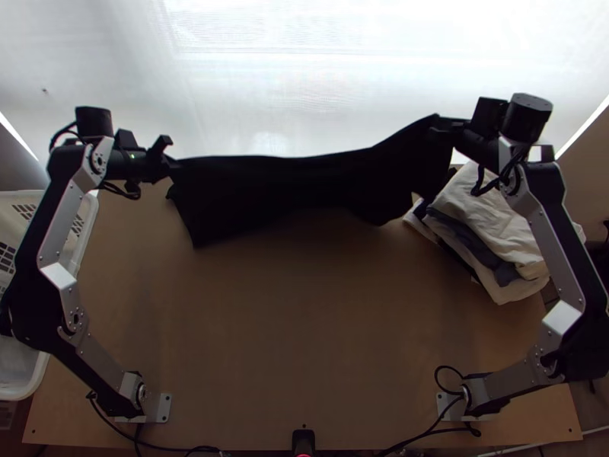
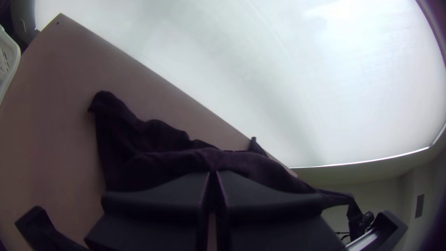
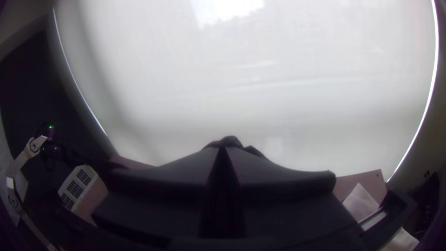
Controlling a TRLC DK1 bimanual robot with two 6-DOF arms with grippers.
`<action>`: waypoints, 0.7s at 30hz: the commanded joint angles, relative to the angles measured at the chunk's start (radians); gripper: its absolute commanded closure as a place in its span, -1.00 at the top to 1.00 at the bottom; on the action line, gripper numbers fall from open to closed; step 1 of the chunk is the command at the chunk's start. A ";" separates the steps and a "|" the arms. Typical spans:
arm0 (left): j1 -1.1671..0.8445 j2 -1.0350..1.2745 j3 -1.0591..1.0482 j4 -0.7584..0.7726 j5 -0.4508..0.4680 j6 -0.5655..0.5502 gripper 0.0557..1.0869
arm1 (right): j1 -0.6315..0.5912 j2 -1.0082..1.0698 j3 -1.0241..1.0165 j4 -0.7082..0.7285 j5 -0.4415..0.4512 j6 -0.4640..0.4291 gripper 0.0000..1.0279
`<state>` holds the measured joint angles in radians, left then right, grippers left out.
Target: Fold the t-shirt
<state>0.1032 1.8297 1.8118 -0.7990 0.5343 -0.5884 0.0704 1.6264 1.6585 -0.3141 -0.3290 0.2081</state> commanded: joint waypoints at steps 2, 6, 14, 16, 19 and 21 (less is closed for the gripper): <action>-0.016 -0.170 0.127 -0.034 0.055 -0.091 -0.93 | 0.000 -0.160 0.009 0.027 -0.004 0.059 -0.94; -0.022 -0.385 0.109 -0.023 0.067 -0.172 -0.93 | -0.003 -0.318 0.011 0.027 -0.036 0.093 -0.94; 0.020 -0.779 -0.040 0.294 0.085 -0.410 -0.93 | -0.009 -0.593 0.021 0.013 -0.110 0.231 -0.94; 0.024 -0.845 -0.054 0.325 0.085 -0.409 -0.93 | -0.007 -0.655 0.030 0.009 -0.130 0.251 -0.94; 0.027 -0.954 -0.115 0.397 0.084 -0.421 -0.93 | -0.007 -0.743 0.034 0.006 -0.145 0.290 -0.94; 0.027 -1.006 -0.128 0.405 0.084 -0.422 -0.93 | -0.006 -0.783 0.055 0.001 -0.151 0.313 -0.94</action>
<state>0.1173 1.0481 1.7607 -0.5022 0.6140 -0.9627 0.0635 1.0203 1.6852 -0.3008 -0.4461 0.4404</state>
